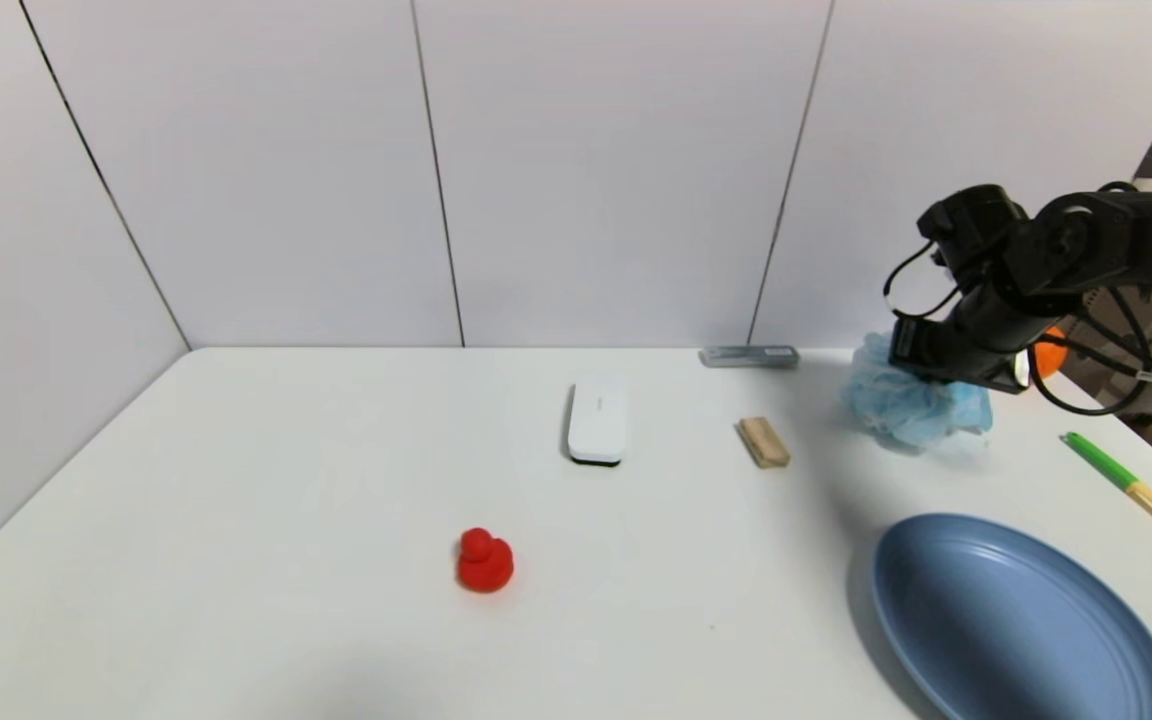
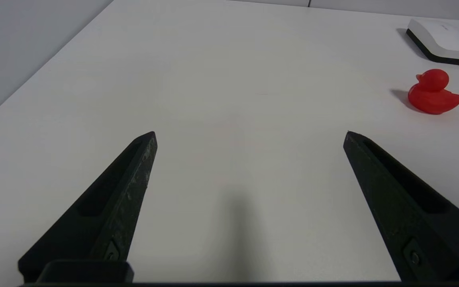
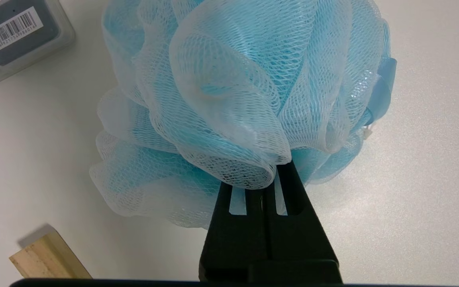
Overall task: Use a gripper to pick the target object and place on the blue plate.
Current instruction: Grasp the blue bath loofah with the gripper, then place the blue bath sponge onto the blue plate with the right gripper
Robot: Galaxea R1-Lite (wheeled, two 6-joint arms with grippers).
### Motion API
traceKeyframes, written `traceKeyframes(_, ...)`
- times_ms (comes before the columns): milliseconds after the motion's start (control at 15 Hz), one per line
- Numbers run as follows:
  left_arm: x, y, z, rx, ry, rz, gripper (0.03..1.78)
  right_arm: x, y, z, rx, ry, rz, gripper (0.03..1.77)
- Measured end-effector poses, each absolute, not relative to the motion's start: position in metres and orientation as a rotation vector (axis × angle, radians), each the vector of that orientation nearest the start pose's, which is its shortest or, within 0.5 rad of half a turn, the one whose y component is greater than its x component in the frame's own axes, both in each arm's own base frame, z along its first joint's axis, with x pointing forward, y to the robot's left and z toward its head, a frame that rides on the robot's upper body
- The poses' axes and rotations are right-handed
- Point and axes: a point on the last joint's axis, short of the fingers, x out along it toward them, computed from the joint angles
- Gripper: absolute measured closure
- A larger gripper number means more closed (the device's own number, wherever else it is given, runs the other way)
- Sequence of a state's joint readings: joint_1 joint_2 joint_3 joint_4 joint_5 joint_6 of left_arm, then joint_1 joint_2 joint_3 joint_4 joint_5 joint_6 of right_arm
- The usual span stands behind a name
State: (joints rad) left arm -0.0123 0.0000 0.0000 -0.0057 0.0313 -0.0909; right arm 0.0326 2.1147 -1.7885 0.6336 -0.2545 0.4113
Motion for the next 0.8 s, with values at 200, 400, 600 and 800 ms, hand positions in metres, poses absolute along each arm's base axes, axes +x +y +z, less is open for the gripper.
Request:
traceKeyframes(200,-0.023,0.001,0.076,-0.091,-0.007,0.019,0.12,0.399,0.006,0.197,0.247,0.872,-0.395,1.73)
traceKeyframes(400,-0.023,0.001,0.076,-0.091,-0.006,0.019,0.12,0.388,0.007,0.218,0.247,0.826,-0.379,1.73)
traceKeyframes(600,-0.023,0.001,0.076,-0.091,-0.006,0.019,0.12,0.369,0.010,0.243,0.241,0.778,-0.351,1.73)
traceKeyframes(800,-0.023,0.001,0.076,-0.091,-0.007,0.019,0.12,0.339,0.012,0.262,0.205,0.760,-0.314,1.73)
